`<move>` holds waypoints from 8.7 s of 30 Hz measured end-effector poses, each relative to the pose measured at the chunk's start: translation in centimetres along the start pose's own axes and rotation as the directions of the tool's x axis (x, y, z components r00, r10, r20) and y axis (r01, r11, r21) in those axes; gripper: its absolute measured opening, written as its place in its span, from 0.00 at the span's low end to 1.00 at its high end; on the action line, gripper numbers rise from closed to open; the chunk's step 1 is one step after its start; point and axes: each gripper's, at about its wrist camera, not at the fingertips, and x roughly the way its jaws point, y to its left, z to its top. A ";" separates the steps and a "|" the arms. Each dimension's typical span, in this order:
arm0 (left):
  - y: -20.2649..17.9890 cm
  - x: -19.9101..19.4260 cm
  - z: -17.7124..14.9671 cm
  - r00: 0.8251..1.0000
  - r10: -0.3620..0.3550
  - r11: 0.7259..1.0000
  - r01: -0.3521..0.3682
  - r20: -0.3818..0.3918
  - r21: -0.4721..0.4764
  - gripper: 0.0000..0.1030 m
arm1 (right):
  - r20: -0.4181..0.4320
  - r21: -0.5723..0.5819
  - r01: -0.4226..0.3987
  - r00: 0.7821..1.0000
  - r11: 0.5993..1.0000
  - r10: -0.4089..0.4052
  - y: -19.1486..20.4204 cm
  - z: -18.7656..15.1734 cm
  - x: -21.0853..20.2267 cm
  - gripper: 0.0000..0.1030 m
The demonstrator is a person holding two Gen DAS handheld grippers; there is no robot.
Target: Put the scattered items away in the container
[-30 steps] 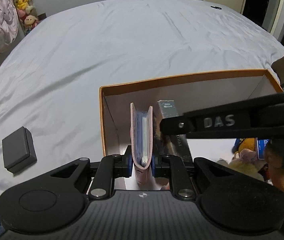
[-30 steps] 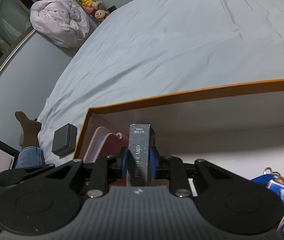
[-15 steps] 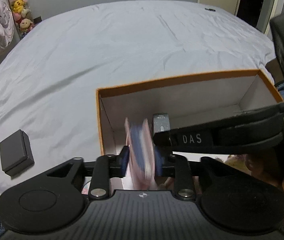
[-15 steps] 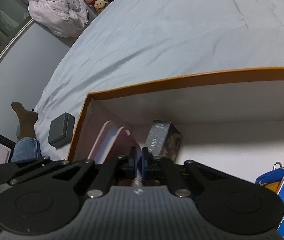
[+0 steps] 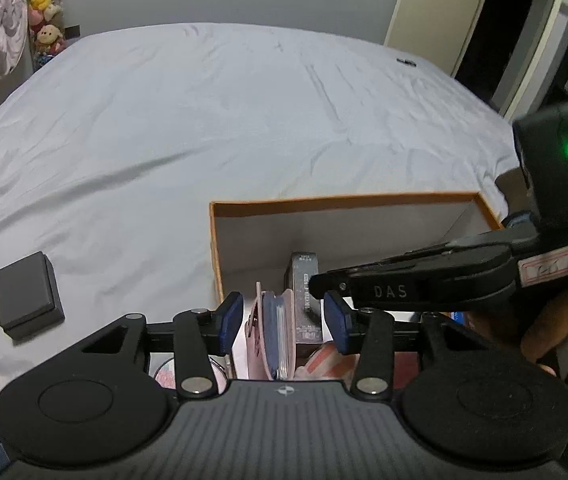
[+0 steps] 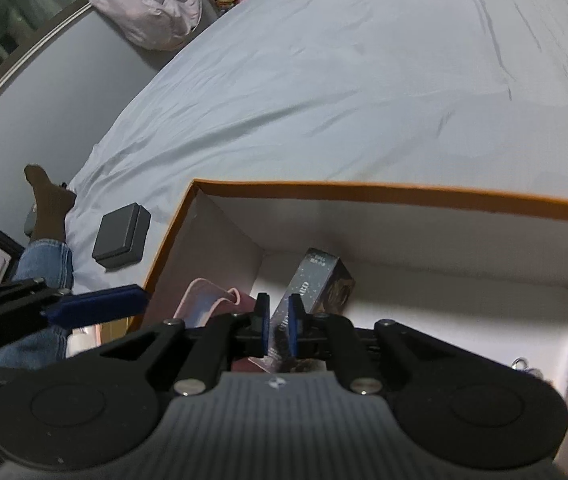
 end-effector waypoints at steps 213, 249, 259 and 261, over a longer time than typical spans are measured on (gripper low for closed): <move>18.2 -6.5 -7.3 0.990 0.035 0.898 -0.091 -0.136 -0.430 0.39 | -0.261 -0.358 -0.209 0.958 0.910 0.118 18.2 -4.8 4.1 0.29; 13.0 0.6 -9.7 0.976 0.062 0.996 -0.074 -0.209 -0.048 0.53 | -0.153 -0.266 -0.148 0.982 0.953 0.110 14.7 -2.6 1.0 0.30; 12.4 2.4 -9.5 0.958 0.204 0.979 -0.200 -0.201 0.037 0.61 | -0.138 -0.266 -0.118 0.987 0.957 0.083 14.5 -2.5 0.9 0.30; 12.7 2.4 -9.4 0.958 0.202 0.979 -0.203 -0.202 0.015 0.60 | -0.137 -0.257 -0.118 0.987 0.959 0.085 14.3 -2.4 0.9 0.30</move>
